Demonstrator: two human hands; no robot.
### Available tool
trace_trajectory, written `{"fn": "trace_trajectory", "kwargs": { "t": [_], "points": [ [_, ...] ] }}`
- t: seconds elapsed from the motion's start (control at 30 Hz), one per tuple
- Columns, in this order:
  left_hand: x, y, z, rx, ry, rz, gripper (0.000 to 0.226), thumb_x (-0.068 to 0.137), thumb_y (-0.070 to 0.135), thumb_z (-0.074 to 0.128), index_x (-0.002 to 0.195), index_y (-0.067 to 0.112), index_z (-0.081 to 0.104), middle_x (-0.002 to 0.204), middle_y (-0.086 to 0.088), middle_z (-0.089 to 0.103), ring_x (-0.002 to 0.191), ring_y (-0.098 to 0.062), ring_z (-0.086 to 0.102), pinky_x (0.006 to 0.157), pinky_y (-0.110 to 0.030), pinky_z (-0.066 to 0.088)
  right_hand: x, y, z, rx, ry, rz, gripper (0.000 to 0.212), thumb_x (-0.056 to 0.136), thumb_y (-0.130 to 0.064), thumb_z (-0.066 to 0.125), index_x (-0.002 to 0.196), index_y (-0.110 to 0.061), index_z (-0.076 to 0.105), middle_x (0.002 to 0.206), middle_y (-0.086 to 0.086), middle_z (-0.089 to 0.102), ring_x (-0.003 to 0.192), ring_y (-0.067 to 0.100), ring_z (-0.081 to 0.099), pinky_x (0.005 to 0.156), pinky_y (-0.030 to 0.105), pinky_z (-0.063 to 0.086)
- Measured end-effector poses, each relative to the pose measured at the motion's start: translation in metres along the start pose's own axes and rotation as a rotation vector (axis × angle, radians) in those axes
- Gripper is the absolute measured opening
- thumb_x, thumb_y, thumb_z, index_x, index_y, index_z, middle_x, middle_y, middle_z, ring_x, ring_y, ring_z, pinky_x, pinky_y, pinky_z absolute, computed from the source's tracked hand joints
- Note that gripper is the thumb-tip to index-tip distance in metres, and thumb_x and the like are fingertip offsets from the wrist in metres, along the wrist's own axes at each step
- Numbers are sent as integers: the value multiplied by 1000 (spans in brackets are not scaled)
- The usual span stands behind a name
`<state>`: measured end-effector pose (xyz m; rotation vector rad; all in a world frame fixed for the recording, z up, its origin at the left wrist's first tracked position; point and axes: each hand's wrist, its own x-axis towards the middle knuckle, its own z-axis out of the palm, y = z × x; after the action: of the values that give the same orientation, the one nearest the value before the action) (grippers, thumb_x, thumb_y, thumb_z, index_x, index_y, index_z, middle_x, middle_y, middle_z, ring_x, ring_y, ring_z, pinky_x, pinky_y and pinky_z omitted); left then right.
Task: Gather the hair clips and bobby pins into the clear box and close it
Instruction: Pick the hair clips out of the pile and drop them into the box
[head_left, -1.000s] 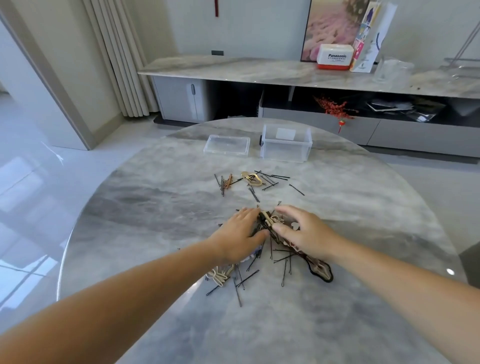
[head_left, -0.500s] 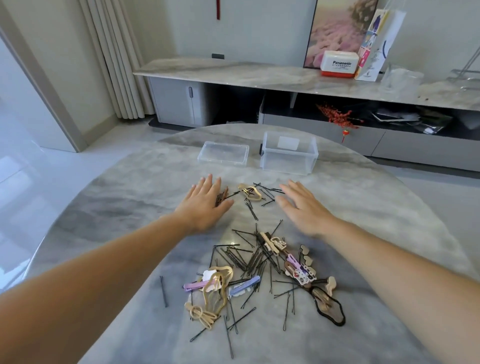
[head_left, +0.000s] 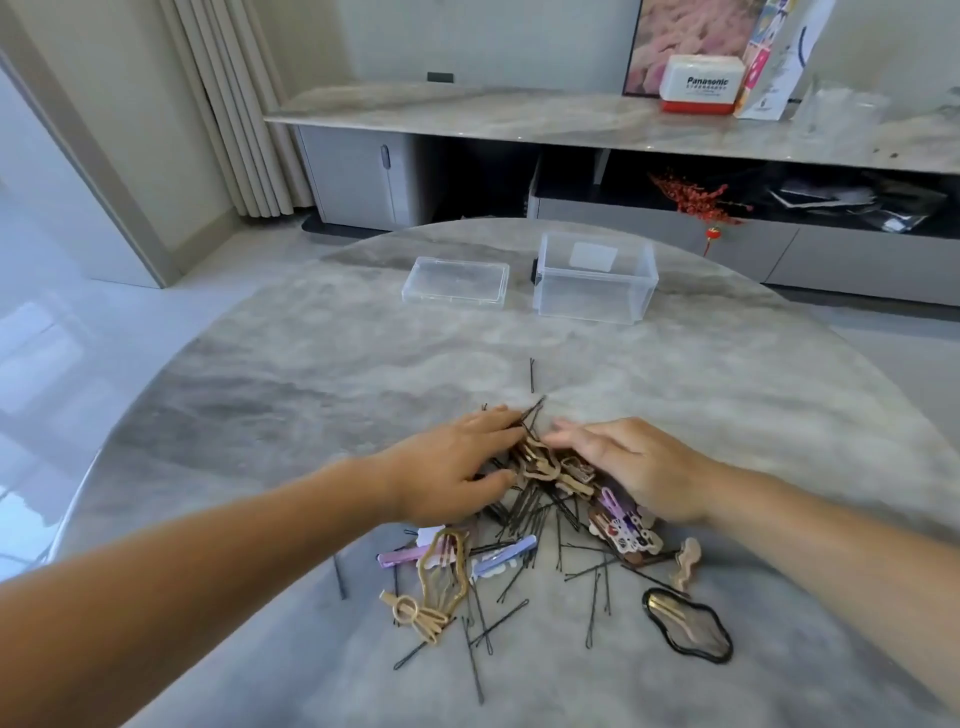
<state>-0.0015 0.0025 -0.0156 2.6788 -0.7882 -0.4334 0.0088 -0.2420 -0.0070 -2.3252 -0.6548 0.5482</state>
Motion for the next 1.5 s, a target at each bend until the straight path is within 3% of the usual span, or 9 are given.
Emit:
{"fn": "trace_trajectory", "kwargs": {
  "t": [0.1, 0.2, 0.37, 0.7, 0.9, 1.0, 1.17, 1.37, 1.5],
  "points": [
    [-28, 5, -7, -62, 77, -70, 62, 103, 43, 39, 158, 23, 17, 166, 5, 17, 152, -8, 7, 117, -20, 0, -29, -5, -6, 142, 100, 43, 52, 93, -51, 28, 131, -32, 57, 139, -24, 47, 130, -15, 36, 110, 13, 23],
    [-57, 0, 3, -38, 142, -294, 70, 99, 60, 22, 159, 26, 7, 167, 4, 8, 153, -10, -3, 122, -34, -10, -55, 2, 0, 237, 275, 147, 47, 98, -50, 29, 134, -30, 52, 145, -17, 44, 138, -3, 31, 113, 21, 19],
    [-106, 10, 55, -30, 235, -691, 81, 91, 66, 8, 158, 21, 1, 167, -10, -13, 151, -23, -21, 121, -51, -13, -95, -2, 55, 75, 525, 384, 71, 90, -58, 17, 151, -22, 23, 161, -8, 12, 149, 7, 1, 119, 27, 2],
    [-43, 63, 65, -66, 304, -505, 76, 99, 59, 12, 158, 12, 0, 166, -16, -12, 151, -27, -19, 123, -46, -11, -49, -30, 90, -14, 615, 464, 69, 96, -53, 16, 154, -15, 9, 164, 2, 6, 150, 17, -4, 122, 34, -1],
    [-19, 58, 36, -390, 221, -395, 81, 95, 64, 36, 159, 24, 5, 168, -1, -1, 153, -19, -11, 123, -46, -9, -44, -36, 55, 648, 518, 215, 56, 101, -33, 38, 152, -20, 18, 158, 0, 27, 142, 8, 27, 112, 25, 21],
    [-31, 34, 0, -299, 45, -217, 104, 80, 55, 72, 158, 32, 6, 168, 4, 3, 154, -22, 5, 123, -51, 12, -46, -23, 27, 218, 432, 238, 70, 83, -57, 58, 144, -30, 37, 150, -6, 40, 141, 11, 29, 115, 36, 26],
    [-23, 32, -18, -88, -148, -55, 120, 71, 34, 87, 157, 41, 3, 167, 13, 0, 153, -14, 7, 123, -41, 12, -46, -15, 14, -283, 28, 186, 121, 41, -84, 68, 147, -40, 27, 141, -8, 29, 136, 15, 21, 114, 39, 28],
    [2, 36, -14, 49, -124, 13, 92, 67, 44, 87, 147, 36, 42, 146, 6, 43, 133, -18, 36, 111, -36, 33, -37, -15, 21, -301, -15, 148, 108, 51, -54, 87, 144, -37, 35, 126, -8, 33, 121, 10, 36, 99, 25, 37],
    [6, 33, -12, -65, -102, -16, 67, 68, 41, 87, 128, 29, 61, 116, 7, 56, 108, -16, 54, 96, -35, 48, -32, -14, 16, -328, 27, 110, 70, 62, -45, 84, 126, -31, 59, 109, -1, 48, 104, 17, 51, 89, 31, 44]
  ]
}}
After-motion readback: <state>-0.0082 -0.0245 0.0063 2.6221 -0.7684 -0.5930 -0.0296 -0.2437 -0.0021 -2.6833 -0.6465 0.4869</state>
